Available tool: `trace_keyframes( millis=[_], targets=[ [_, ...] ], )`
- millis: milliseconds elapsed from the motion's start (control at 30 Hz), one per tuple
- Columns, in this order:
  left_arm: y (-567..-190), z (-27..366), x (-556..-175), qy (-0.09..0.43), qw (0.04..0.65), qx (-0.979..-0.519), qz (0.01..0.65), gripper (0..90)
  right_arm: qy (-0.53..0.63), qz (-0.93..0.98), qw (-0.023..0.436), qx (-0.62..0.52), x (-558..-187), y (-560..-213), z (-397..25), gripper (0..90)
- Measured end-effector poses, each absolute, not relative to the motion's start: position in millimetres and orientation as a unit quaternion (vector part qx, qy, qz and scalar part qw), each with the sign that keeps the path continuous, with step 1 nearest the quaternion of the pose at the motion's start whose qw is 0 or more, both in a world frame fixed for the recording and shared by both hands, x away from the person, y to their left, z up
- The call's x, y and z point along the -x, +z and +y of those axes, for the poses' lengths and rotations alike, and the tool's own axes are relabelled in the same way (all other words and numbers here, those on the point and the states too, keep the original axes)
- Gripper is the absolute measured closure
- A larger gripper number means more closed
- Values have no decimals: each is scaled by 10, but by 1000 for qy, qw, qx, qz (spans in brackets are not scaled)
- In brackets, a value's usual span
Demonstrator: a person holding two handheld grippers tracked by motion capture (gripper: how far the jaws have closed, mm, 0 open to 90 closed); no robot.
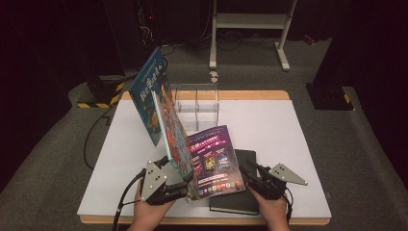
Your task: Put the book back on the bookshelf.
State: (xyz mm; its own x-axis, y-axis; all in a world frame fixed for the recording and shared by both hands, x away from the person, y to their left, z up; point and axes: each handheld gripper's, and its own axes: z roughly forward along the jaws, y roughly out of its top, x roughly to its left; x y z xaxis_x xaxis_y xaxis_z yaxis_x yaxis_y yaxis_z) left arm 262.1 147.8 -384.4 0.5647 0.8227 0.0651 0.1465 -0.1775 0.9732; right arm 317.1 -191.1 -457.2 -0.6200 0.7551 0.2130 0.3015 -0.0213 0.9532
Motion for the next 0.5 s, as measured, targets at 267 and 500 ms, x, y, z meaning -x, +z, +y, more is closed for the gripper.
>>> trace_keyframes(
  millis=[267,500],
  targets=[
    [-3851,1518,-2614,302,541,-702,350,248,596,674,186,-396,-3177,-4590,-1906,593],
    [-3871,1557,-2594,303,543,-700,352,279,596,674,186,-396,-3179,-4598,-1908,594]
  ],
)
